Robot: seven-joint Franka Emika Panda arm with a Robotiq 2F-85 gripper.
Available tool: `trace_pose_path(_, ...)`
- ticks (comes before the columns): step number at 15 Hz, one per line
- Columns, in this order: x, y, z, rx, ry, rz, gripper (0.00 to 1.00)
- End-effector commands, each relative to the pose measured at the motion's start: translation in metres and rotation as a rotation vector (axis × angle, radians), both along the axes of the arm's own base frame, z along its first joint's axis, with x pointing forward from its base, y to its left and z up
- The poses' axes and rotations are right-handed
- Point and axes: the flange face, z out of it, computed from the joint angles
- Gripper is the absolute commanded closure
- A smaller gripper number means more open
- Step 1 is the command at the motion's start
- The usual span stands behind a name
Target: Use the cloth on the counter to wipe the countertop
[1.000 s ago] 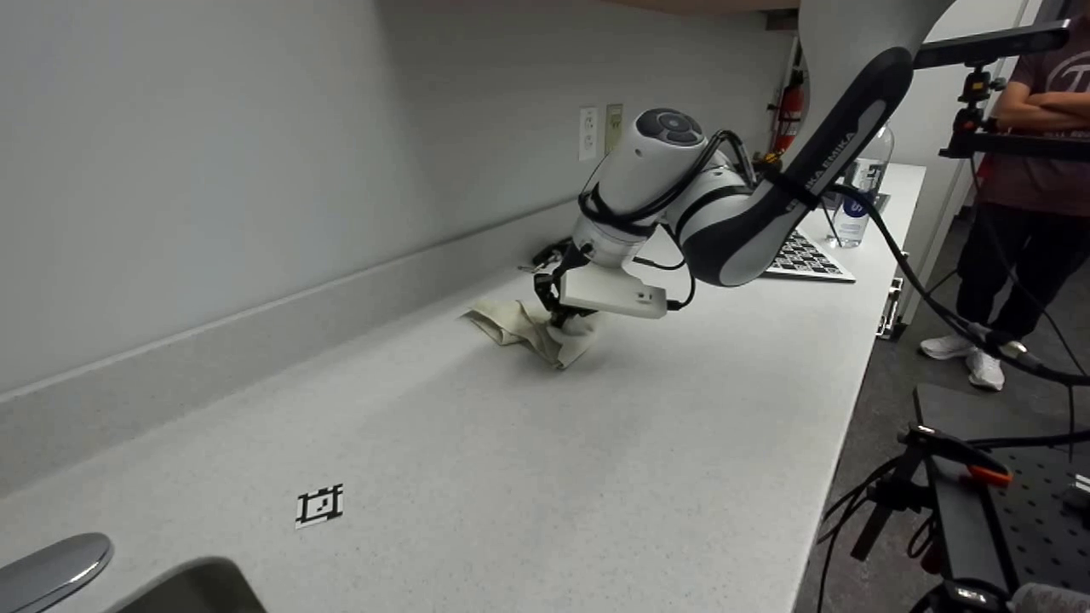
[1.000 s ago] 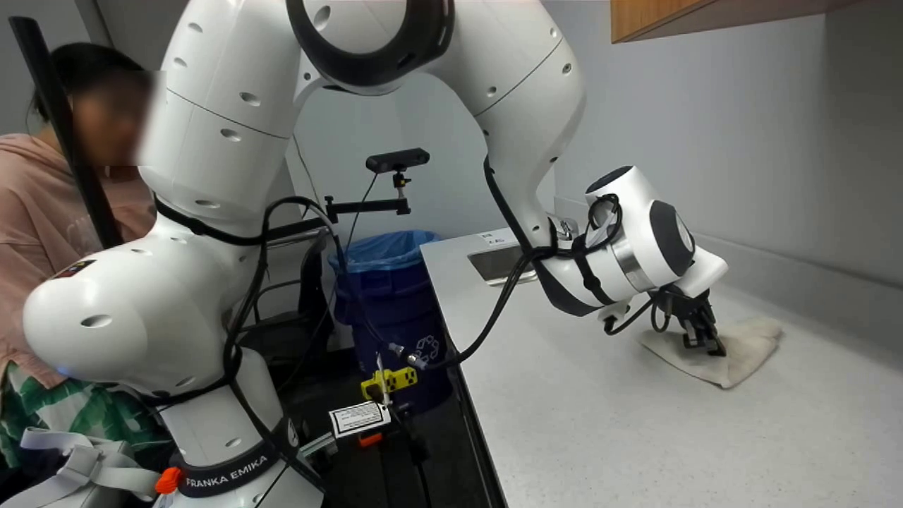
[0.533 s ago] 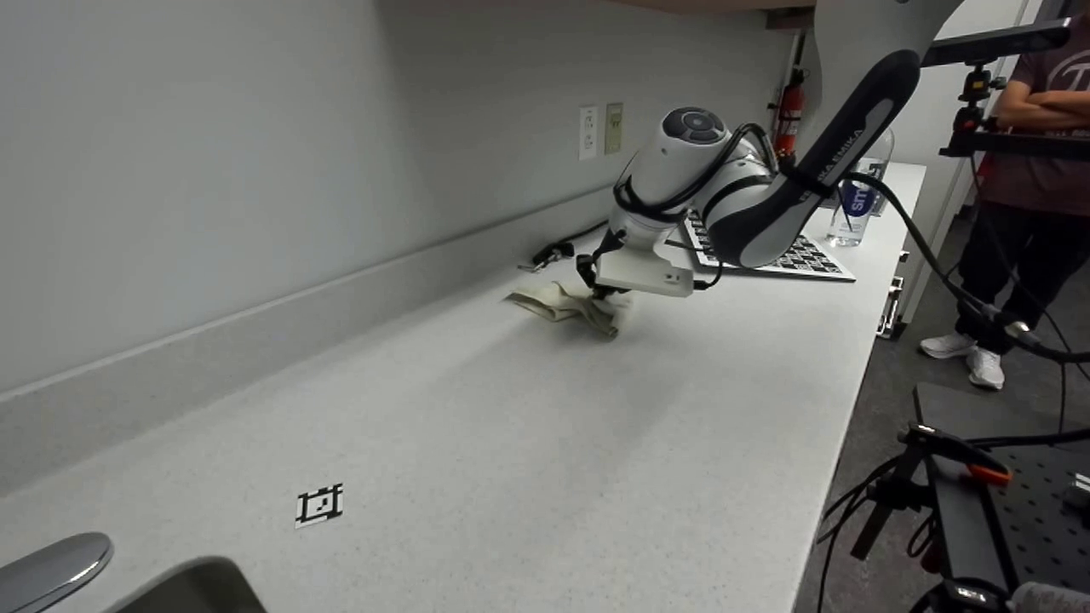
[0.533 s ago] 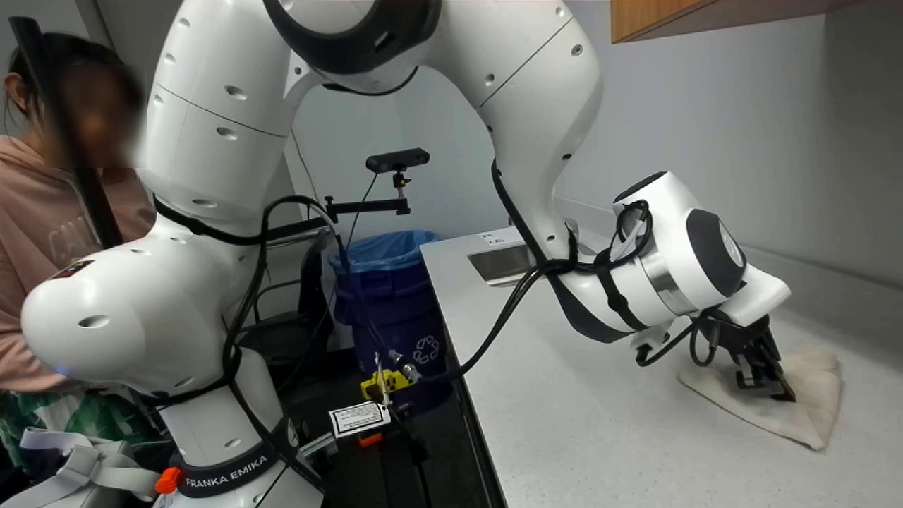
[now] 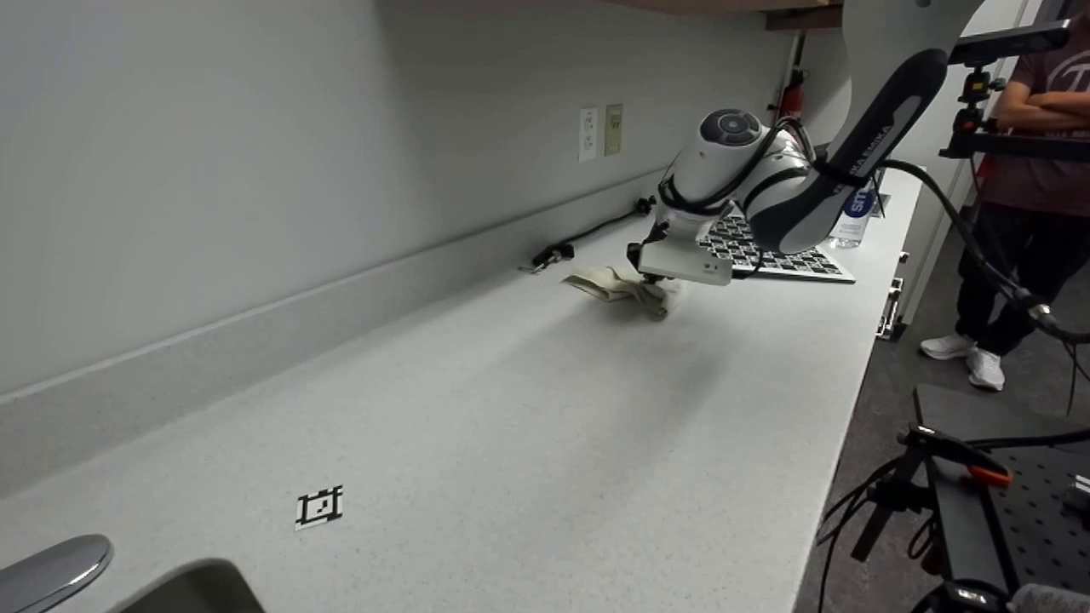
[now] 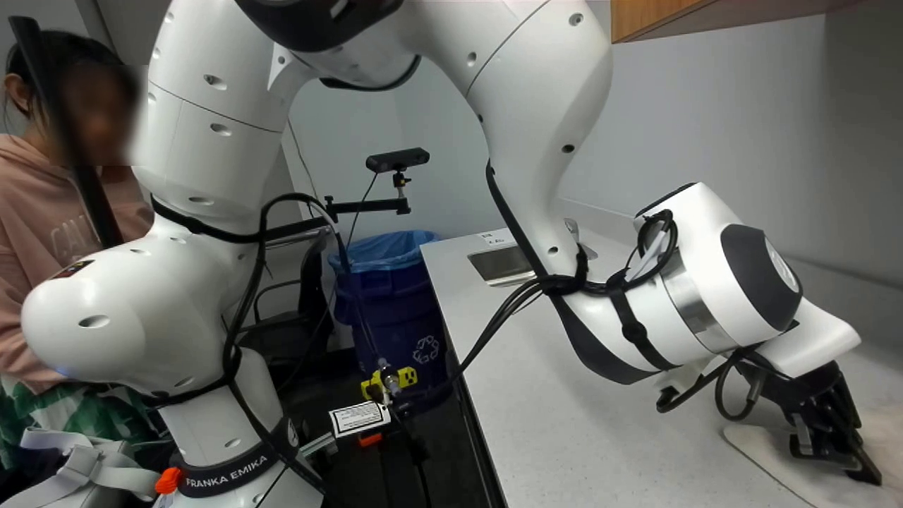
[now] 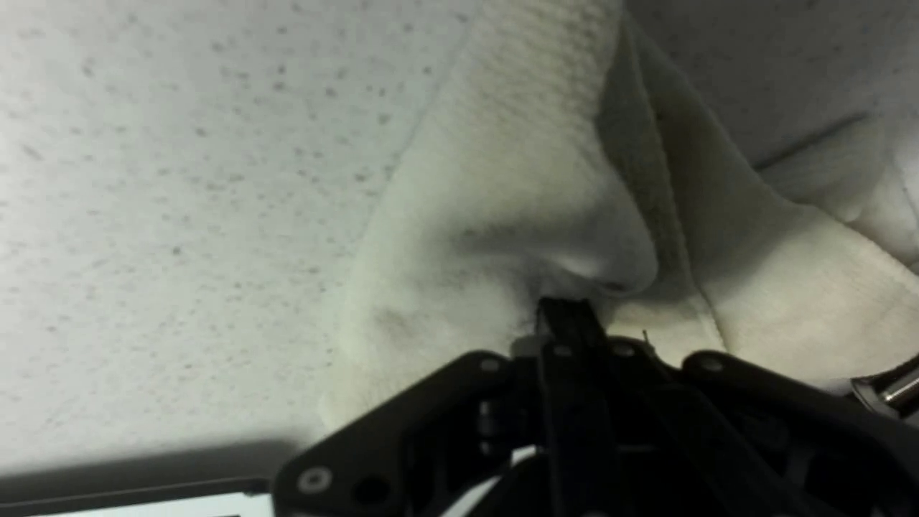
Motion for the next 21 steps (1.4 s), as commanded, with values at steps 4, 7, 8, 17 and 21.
trace_pose_path(4,0.015,0.040,-0.013,0.012,0.019,0.093,1.00)
trace_pose_path(7,0.031,0.084,-0.011,0.031,0.012,0.196,1.00)
trace_pose_path(8,0.036,0.099,-0.010,0.037,0.010,0.233,1.00)
trace_pose_path(17,0.049,0.151,-0.009,0.058,0.021,0.392,1.00)
trace_pose_path(21,0.035,0.101,-0.005,0.031,0.027,0.288,1.00)
